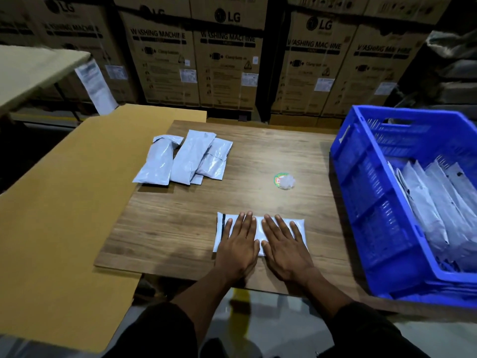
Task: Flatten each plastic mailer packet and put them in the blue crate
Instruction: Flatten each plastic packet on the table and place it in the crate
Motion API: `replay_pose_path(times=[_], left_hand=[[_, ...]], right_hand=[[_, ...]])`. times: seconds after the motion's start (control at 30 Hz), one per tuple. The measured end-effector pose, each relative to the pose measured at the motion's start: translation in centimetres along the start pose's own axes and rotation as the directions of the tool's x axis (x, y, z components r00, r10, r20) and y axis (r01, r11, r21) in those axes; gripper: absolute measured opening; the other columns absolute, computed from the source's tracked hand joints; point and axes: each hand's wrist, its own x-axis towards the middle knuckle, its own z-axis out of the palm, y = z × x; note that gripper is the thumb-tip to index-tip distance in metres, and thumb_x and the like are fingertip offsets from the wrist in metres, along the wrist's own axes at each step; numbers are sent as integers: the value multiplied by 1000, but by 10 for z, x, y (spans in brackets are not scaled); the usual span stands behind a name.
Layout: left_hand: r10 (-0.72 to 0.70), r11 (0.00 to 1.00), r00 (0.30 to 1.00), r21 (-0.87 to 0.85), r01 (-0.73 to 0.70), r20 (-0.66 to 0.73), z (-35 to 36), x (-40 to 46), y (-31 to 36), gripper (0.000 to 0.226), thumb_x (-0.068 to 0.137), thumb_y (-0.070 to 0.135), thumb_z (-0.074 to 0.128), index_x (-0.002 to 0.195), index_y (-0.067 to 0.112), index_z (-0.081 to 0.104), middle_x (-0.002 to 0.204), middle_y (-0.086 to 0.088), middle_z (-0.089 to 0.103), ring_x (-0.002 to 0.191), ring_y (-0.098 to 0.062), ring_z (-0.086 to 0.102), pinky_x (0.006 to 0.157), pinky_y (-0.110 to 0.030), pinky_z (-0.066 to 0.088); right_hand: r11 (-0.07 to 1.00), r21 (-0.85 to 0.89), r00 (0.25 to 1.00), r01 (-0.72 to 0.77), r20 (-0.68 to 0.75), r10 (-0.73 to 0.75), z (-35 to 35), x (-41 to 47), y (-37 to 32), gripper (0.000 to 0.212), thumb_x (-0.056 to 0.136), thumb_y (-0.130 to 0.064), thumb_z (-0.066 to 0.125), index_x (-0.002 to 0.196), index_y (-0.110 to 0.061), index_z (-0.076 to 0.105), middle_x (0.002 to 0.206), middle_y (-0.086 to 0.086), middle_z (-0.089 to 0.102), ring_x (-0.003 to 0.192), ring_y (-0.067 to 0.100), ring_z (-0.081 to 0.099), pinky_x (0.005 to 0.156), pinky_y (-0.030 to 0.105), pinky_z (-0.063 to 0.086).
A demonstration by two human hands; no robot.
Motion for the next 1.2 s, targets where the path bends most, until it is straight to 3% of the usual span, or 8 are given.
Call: replay_pose_path(times=[0.2, 0.53, 0.7, 0.83, 0.93, 1.0, 1.1, 1.2], left_hand=[[5, 999, 999, -43, -7, -45, 3, -8, 1, 59, 107, 37, 21, 152, 5, 40, 159, -11, 37, 150, -26, 29, 118, -53, 29], [-18, 998, 1000, -61, 19, 10, 7, -7, -1, 61, 100, 39, 37, 153, 9, 40, 161, -9, 35, 150, -28, 29, 118, -53, 28], [-1, 996, 1000, -85, 4, 29, 2, -4, -7, 60, 99, 45, 45, 150, 14, 47, 158, -12, 39, 146, -40, 34, 112, -57, 35], [-145, 987, 988, -63, 148, 59, -7, -15, -25, 77, 93, 65, 44, 152, 16, 43, 160, -14, 35, 148, -40, 29, 116, -55, 28], [-198, 978, 974, -50, 204, 106, -10, -18, -33, 78, 94, 63, 36, 151, 10, 44, 160, -13, 35, 148, -33, 33, 116, -55, 28], [-229, 970, 966, -52, 236, 124, -13, -13, -31, 68, 98, 52, 34, 147, 8, 49, 156, -13, 42, 144, -33, 41, 113, -59, 32], [-260, 963, 961, -41, 265, 93, -14, -7, -24, 59, 97, 39, 35, 143, 8, 55, 151, -13, 49, 138, -33, 48, 108, -64, 36], [-228, 974, 973, 2, 228, 46, -11, -13, -24, 58, 97, 36, 36, 148, 10, 49, 155, -11, 44, 142, -32, 42, 109, -61, 34]], right_hand=[[1000, 24, 1000, 6, -9, -6, 4, -8, 0, 59, 103, -41, 25, 157, -20, 25, 165, -5, 19, 153, 16, 11, 120, 50, 13], [999, 23, 998, -30, 49, 28, 5, -8, 1, 59, 103, -45, 20, 158, -25, 20, 166, -9, 11, 153, 13, 1, 121, 47, 4], [1000, 8, 996, -27, 91, 26, 3, -4, 4, 60, 102, -47, 21, 158, -26, 21, 166, -10, 11, 153, 14, 5, 121, 47, 2], [999, 9, 994, -35, 105, 34, -2, -5, 5, 63, 102, -53, 14, 159, -29, 8, 166, -13, -3, 152, 12, -8, 121, 45, -4], [998, 21, 988, -55, 144, 51, -6, -4, 1, 64, 101, -52, 12, 160, -28, 4, 165, -13, -8, 152, 12, -14, 121, 47, -8], [997, 6, 984, -72, 162, 70, -9, 0, -3, 64, 101, -47, 15, 160, -22, 8, 166, -8, -3, 153, 17, -8, 119, 53, -8], [1000, -22, 989, -15, 148, 18, -13, 10, -20, 62, 98, -39, 26, 152, -11, 37, 161, 4, 30, 150, 25, 25, 115, 59, 5], [999, 21, 987, 35, 153, -38, -4, 17, -38, 61, 100, -41, 23, 153, -14, 36, 162, 0, 27, 150, 25, 22, 115, 57, 2]])
